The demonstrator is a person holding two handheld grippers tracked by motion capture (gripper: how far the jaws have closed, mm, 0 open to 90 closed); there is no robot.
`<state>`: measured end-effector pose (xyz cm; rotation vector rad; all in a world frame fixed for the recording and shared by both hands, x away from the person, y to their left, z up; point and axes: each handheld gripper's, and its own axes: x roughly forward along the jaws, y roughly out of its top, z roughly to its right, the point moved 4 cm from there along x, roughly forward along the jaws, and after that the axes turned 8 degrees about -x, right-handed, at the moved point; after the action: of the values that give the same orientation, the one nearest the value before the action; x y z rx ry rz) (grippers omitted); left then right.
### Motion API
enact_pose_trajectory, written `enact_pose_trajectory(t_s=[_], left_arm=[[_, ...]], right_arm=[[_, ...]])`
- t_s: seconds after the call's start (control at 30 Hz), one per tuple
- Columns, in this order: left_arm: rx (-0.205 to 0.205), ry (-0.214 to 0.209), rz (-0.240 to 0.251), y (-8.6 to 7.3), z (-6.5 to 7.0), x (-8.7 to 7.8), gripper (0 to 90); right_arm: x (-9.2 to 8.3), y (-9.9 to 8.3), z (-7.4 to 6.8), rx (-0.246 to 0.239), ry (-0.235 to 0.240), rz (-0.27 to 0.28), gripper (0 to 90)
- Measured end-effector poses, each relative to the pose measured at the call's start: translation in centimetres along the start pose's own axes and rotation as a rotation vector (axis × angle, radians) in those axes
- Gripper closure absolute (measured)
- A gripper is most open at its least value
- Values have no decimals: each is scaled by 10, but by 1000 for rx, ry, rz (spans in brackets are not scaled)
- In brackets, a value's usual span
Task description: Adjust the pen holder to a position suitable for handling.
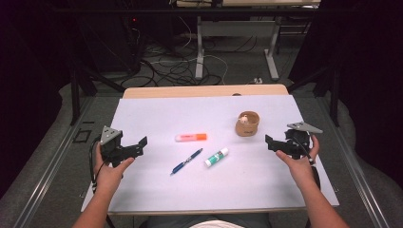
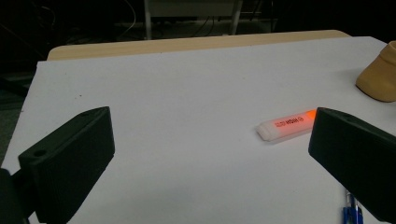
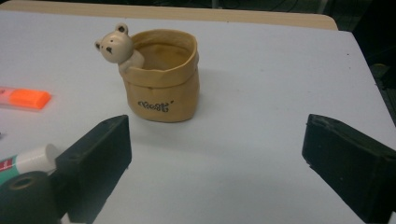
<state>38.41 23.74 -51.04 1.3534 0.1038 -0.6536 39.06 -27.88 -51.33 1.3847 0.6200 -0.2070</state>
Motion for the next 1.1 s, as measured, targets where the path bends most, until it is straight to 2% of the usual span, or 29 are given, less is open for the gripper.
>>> enact_pose_trajectory(t_s=[0.1,0.2,0.4,0.6,0.7,0.83,0.9,1.1], left_arm=[[0,2,-12,-2,0,2,3],[18,5,-26,-5,0,3,3],[37,8,-24,-6,2,3,3],[44,5,-28,-8,4,3,3],[46,3,-32,-9,4,3,3],[49,8,-27,-8,4,3,4],[47,9,-27,-8,3,3,5],[50,11,-29,-8,4,3,6]], right_arm=[[0,0,-3,-29,1,-4,120],[0,1,-5,-46,14,-1,146],[4,5,-12,-60,45,-1,160],[7,11,-15,-56,58,10,229],[8,13,-16,-44,55,8,236],[10,20,-15,-32,64,-14,262],[13,28,-15,-51,79,-27,291],[22,42,-17,-98,78,-60,299]])
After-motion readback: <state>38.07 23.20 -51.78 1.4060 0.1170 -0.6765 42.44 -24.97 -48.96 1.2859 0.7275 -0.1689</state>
